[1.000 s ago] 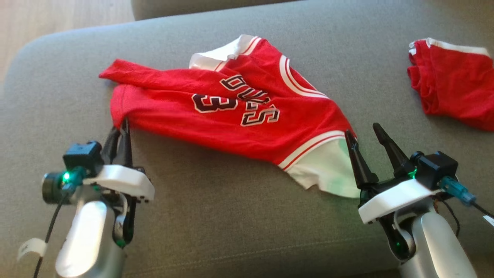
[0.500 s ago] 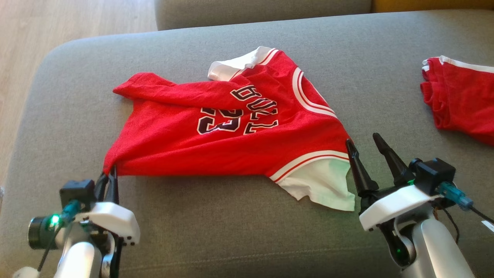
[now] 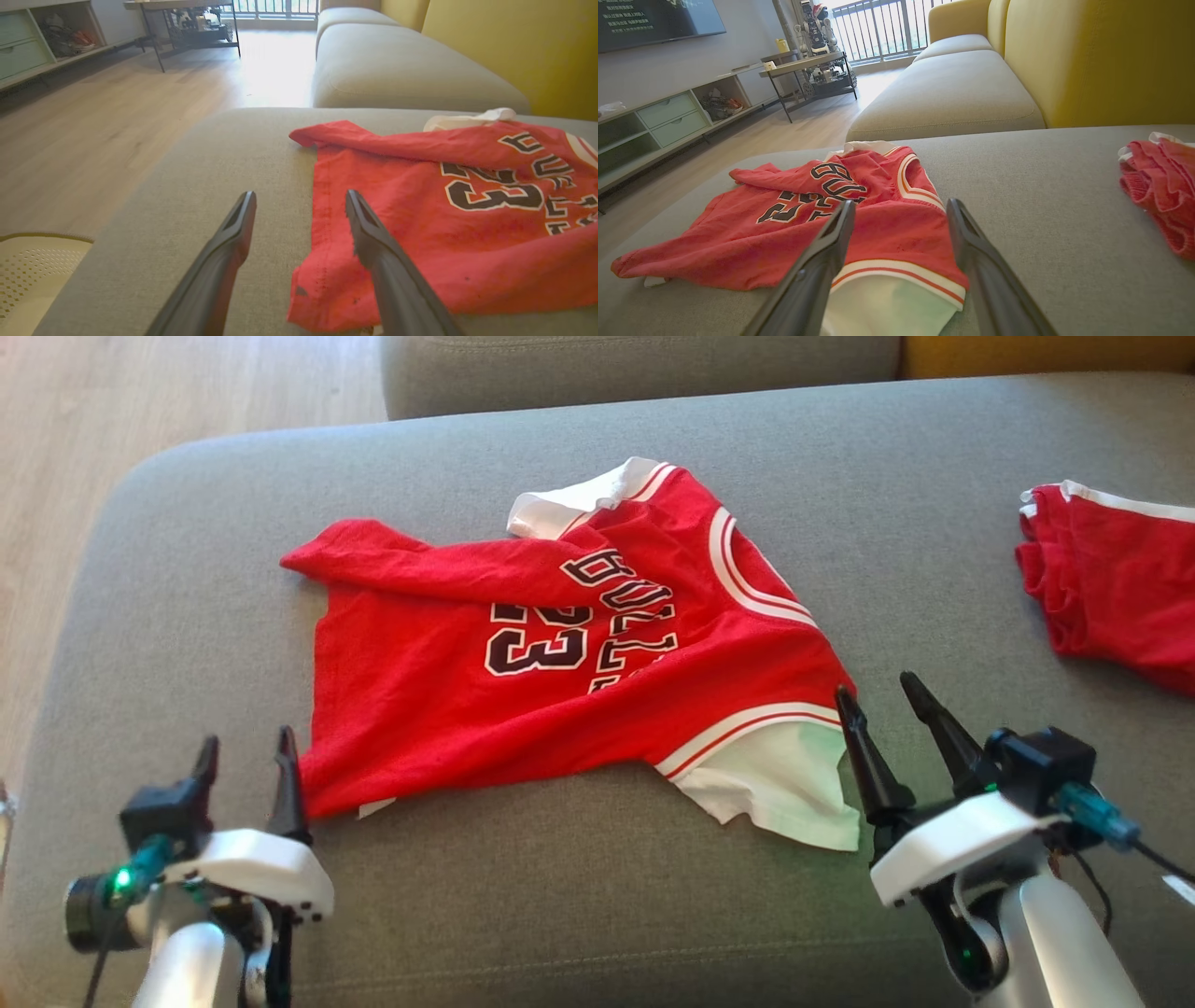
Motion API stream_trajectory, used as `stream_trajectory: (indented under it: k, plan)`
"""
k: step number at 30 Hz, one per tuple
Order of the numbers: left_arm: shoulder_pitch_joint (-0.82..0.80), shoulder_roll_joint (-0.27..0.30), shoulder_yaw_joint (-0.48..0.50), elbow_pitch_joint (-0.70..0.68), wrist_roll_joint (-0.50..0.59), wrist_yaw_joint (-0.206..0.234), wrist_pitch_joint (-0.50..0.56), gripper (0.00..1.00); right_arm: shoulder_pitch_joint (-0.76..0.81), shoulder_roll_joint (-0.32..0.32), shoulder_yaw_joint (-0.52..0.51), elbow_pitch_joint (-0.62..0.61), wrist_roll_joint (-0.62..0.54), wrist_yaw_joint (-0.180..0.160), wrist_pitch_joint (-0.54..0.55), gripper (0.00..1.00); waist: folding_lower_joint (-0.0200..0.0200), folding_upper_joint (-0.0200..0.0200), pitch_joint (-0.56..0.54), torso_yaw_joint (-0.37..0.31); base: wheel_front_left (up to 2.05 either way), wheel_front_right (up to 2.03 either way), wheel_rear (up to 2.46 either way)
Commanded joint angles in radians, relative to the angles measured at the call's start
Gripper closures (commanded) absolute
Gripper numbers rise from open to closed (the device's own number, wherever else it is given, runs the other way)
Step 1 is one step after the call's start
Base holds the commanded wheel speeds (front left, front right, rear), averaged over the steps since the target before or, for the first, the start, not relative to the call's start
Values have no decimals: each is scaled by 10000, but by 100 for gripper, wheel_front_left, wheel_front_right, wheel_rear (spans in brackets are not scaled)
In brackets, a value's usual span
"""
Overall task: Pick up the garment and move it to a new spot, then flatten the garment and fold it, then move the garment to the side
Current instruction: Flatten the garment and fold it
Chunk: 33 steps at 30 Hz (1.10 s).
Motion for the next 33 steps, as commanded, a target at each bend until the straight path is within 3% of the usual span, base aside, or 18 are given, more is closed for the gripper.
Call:
stream_trajectory:
  k: [1,9,20,27,33]
  plan:
    - [-288,116,486,-460,-104,82,-189,0,-83,-28,178,-413,5,-4,-30,0,1,0,34,53,0,0,0]
    - [346,-197,516,-901,-683,-192,-315,0,-26,-28,238,-449,111,-4,-156,0,1,0,199,297,0,0,0]
    - [176,-419,256,-723,-690,-316,-484,0,-74,-28,111,-306,93,-4,-160,0,1,0,102,572,0,0,0]
    - [166,-448,219,-666,-643,-339,-571,0,133,-28,-415,540,585,-4,429,0,1,0,83,572,0,0,0]
    - [115,-548,118,-556,-609,-371,-606,0,125,-28,-251,1300,904,-4,562,0,1,0,180,627,0,0,0]
